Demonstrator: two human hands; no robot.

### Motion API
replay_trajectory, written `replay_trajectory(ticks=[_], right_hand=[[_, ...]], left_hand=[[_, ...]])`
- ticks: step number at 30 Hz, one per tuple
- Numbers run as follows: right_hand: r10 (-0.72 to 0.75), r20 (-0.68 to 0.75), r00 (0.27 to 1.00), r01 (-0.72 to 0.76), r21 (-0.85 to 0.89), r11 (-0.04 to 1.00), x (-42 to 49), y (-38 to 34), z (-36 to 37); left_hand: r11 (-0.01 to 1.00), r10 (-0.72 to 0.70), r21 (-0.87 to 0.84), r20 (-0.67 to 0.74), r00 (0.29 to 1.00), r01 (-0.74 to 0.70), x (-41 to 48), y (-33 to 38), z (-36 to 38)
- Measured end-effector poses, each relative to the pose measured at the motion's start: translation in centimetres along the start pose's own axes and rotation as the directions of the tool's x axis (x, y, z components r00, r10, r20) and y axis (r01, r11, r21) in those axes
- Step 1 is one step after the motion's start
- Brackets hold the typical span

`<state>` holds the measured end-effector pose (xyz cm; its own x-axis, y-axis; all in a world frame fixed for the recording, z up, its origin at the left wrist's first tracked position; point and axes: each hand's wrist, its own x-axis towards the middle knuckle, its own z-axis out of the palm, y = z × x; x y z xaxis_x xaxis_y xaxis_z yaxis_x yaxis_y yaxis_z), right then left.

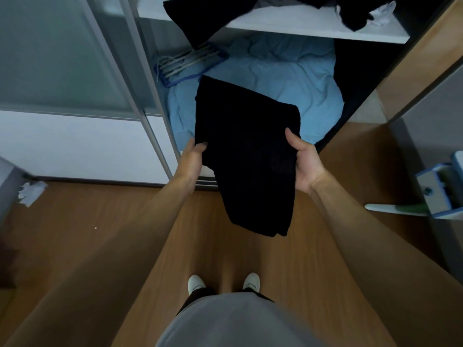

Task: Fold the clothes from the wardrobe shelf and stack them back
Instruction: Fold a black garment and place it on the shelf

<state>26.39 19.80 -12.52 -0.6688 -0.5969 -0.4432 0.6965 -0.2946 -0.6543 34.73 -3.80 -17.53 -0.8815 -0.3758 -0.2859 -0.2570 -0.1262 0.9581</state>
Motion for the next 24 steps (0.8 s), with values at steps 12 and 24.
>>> replay_trajectory(ticks=[12,24], right_hand=[[-0.046,-0.022,0.999,0.047,0.095,0.994,-0.8,-1.6,-1.8],[-0.049,-0.063,0.997,0.056,0.117,0.992,-0.9,-0.9,-1.3]], left_hand=[[0.948,-0.136,-0.279,0.091,0.987,0.156,0.8,-1.8,0.4],[0.971,-0.171,-0.125,0.241,0.955,0.205,-0.2,-0.8,2.5]])
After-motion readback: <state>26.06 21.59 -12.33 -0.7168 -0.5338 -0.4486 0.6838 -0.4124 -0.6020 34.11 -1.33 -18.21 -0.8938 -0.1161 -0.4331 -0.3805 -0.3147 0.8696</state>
